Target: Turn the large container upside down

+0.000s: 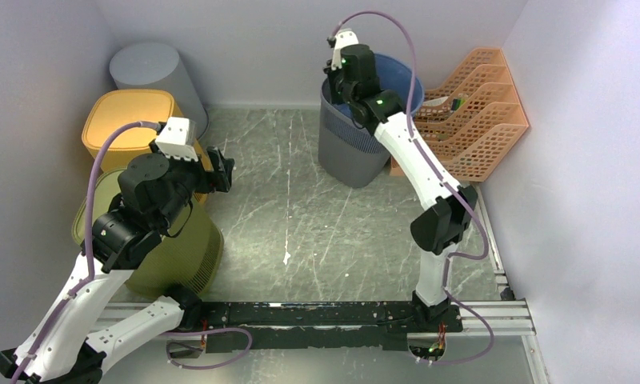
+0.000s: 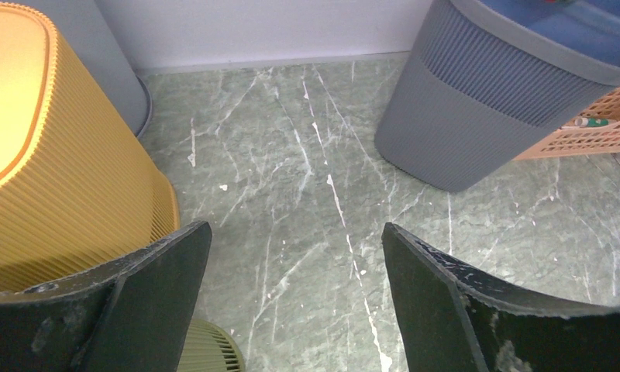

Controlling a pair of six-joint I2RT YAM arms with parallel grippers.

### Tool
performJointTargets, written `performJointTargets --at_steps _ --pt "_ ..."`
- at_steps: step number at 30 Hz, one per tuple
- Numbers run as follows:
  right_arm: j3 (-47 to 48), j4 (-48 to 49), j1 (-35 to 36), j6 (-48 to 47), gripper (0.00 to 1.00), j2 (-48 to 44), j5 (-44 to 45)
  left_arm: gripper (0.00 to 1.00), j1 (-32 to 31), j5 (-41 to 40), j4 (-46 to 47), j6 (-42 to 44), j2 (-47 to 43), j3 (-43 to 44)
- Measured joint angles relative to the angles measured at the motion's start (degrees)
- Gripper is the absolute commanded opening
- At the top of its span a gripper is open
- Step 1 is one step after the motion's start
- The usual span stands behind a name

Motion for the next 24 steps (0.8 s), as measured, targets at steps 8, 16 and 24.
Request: performJointTargets --at_steps 8,16,24 --pt "2.27 -0.04 -0.42 -0.61 0.0 -11.13 -4.57 0.99 -0.02 -0.57 -0.26 0.02 1.68 1.11" --pt "-0.09 6.56 -0.35 -0.59 0.0 -23.93 -10.51 1.0 0.0 -0.72 -0.76 0.04 3.1 3.39" --pt "-1.7 5.42 -0.17 0.83 0.0 -27.8 -17.49 1.0 0.0 -2.95 -2.86 1.77 8.41 18.69"
